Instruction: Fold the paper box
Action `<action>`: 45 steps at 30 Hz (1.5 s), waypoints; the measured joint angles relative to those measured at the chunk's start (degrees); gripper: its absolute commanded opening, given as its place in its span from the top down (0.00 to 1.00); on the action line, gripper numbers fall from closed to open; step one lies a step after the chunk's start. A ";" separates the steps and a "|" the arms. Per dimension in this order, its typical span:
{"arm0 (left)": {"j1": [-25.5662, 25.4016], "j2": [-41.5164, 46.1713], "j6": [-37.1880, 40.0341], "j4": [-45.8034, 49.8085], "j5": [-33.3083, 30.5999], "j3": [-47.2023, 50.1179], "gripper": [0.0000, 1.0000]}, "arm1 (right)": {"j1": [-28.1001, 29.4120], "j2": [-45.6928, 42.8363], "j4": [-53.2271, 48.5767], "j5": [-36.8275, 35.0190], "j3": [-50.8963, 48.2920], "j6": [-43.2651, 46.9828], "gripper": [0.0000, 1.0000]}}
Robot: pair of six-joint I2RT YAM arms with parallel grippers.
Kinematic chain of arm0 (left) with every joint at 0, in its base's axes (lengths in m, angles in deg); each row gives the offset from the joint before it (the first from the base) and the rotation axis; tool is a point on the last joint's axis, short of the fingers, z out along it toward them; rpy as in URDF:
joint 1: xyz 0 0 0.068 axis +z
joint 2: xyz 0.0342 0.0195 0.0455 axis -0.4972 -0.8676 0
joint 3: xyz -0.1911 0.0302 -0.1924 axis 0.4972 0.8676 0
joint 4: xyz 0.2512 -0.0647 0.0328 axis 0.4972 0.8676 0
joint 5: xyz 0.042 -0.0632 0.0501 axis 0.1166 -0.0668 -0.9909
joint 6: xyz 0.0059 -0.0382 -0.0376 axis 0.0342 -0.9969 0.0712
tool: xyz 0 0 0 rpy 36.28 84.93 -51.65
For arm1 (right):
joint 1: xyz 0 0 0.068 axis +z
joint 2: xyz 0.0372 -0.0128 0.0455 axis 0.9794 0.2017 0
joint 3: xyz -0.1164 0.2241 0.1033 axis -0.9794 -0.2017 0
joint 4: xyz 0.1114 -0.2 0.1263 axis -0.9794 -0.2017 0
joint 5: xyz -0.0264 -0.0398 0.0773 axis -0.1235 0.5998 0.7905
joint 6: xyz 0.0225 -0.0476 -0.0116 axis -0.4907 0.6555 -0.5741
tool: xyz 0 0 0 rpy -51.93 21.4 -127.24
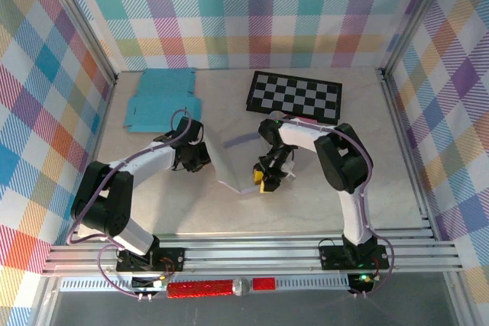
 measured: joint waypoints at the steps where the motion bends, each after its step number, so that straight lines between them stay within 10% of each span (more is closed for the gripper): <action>1: 0.00 -0.07 -0.04 -0.07 0.00 -0.17 0.74 | 0.00 -0.70 0.17 -0.04 -0.11 0.09 0.40; 24: -0.15 -4.90 -0.48 -5.55 3.69 -9.99 0.74 | -1.44 -8.94 -4.94 -8.59 29.59 46.42 0.41; 45: -4.74 -7.52 -2.60 -7.34 5.16 -14.69 0.77 | 1.57 3.65 -11.61 -11.30 47.34 50.86 0.49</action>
